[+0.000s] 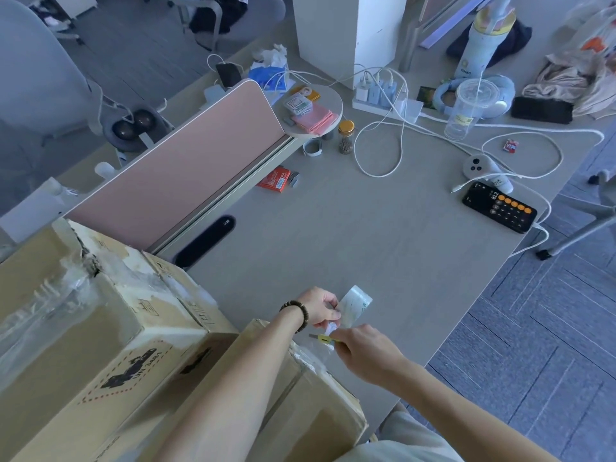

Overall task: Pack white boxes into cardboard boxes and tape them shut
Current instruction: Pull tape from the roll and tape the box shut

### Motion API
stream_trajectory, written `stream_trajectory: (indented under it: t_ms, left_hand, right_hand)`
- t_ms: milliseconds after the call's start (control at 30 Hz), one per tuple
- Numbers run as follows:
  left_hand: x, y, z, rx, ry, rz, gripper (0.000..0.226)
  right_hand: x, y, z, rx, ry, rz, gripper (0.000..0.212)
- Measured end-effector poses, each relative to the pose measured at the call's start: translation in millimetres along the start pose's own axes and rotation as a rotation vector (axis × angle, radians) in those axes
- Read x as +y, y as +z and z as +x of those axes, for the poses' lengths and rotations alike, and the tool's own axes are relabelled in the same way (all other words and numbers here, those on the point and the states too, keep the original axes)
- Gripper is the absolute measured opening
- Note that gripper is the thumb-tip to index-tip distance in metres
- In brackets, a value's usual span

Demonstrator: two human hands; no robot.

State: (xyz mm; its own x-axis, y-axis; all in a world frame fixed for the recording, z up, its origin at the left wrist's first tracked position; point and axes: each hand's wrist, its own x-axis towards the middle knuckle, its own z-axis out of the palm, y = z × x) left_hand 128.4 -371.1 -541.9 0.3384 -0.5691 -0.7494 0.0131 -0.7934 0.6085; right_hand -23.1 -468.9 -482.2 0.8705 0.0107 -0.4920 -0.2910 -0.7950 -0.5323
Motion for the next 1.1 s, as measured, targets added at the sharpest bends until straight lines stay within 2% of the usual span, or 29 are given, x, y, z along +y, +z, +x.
stream_trajectory:
  t_ms: [233, 633, 933, 1100]
  left_hand:
    - [0, 1, -1, -0.001, -0.008, 0.005, 0.003]
    - [0, 1, -2, 0.009, -0.030, -0.006, 0.012]
    - [0, 2, -1, 0.019, -0.036, -0.023, 0.012]
    - [2, 1, -2, 0.034, -0.033, -0.017, 0.007]
  right_hand:
    - [11, 4, -7, 0.013, 0.027, 0.008, 0.026]
    - [22, 9, -8, -0.018, 0.058, -0.004, 0.029]
    - [35, 3, -12, -0.094, 0.105, -0.021, 0.030]
    - [51, -19, -9, -0.185, 0.201, 0.080, 0.014]
